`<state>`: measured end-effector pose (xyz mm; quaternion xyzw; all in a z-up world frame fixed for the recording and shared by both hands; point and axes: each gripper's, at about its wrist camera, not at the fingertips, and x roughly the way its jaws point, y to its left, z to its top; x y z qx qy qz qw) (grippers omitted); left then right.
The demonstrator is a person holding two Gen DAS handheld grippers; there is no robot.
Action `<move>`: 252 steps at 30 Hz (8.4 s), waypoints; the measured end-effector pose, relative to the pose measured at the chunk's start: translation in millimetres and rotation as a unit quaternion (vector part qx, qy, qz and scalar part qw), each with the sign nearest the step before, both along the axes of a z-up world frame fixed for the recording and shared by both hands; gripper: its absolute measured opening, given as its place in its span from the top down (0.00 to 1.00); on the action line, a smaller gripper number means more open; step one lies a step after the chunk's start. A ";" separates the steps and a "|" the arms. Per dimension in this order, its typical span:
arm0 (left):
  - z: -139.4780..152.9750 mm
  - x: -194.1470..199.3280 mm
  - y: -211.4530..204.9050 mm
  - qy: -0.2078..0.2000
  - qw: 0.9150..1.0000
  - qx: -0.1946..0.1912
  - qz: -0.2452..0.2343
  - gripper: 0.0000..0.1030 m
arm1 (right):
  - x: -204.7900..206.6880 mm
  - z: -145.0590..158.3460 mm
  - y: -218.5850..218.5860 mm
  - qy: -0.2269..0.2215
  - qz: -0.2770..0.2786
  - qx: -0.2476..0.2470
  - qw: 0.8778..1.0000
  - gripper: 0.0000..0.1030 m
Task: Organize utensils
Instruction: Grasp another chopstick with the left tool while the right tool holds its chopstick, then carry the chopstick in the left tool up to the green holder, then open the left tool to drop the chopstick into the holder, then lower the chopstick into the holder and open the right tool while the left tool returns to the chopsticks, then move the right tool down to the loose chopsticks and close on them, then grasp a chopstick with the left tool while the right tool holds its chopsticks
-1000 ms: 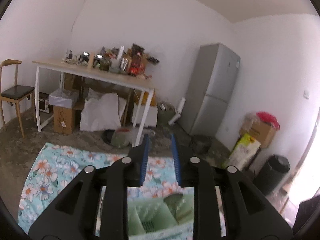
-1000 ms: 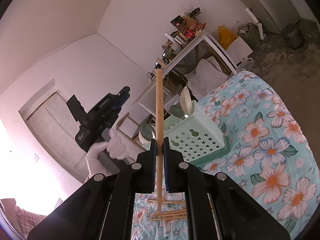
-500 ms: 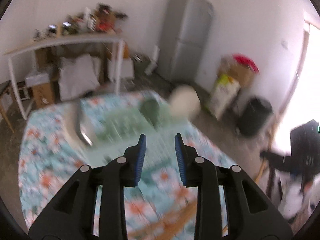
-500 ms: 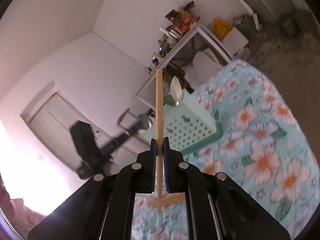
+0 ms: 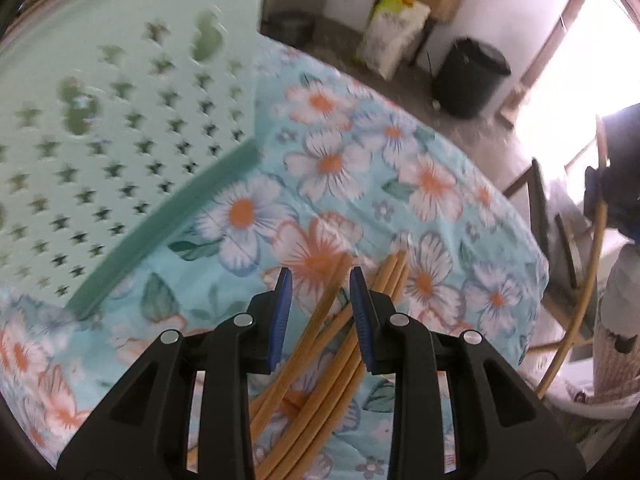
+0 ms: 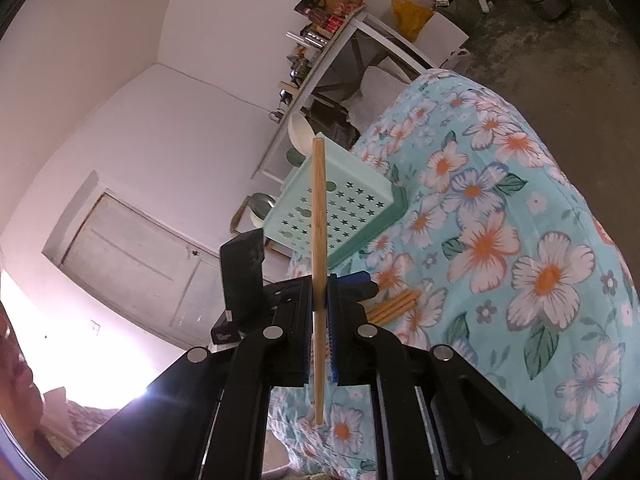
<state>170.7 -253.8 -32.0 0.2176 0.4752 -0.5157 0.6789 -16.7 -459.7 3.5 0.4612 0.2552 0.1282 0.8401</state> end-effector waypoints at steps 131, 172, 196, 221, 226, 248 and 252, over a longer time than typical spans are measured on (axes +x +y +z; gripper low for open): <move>67.5 -48.2 223.8 -0.203 0.873 -0.216 0.388 0.15 | 225.2 140.1 95.6 -0.057 -0.094 -0.413 0.904 0.65; 60.7 -49.0 232.0 -0.207 0.874 -0.176 0.402 0.15 | 111.8 -87.1 146.0 0.173 0.028 0.036 0.984 0.65; 56.3 -48.7 235.0 -0.186 0.879 -0.183 0.400 0.15 | 102.9 -105.5 126.0 0.179 -0.027 0.096 0.979 0.87; 39.0 -71.1 155.2 -0.134 0.948 -0.171 0.232 0.28 | 28.4 -78.5 42.0 0.196 0.044 0.031 0.979 0.87; 22.7 -77.9 110.1 -0.096 0.977 -0.139 0.127 0.54 | 32.1 -67.2 30.2 0.190 0.040 -0.029 0.981 0.85; -18.2 -93.5 11.1 -0.217 0.974 0.004 -0.059 0.74 | 24.8 -86.1 14.5 0.161 0.040 -0.001 0.986 0.85; -18.5 -85.1 6.1 -0.190 0.980 0.001 -0.056 0.80 | 24.8 -88.0 13.4 0.159 0.038 0.003 0.987 0.85</move>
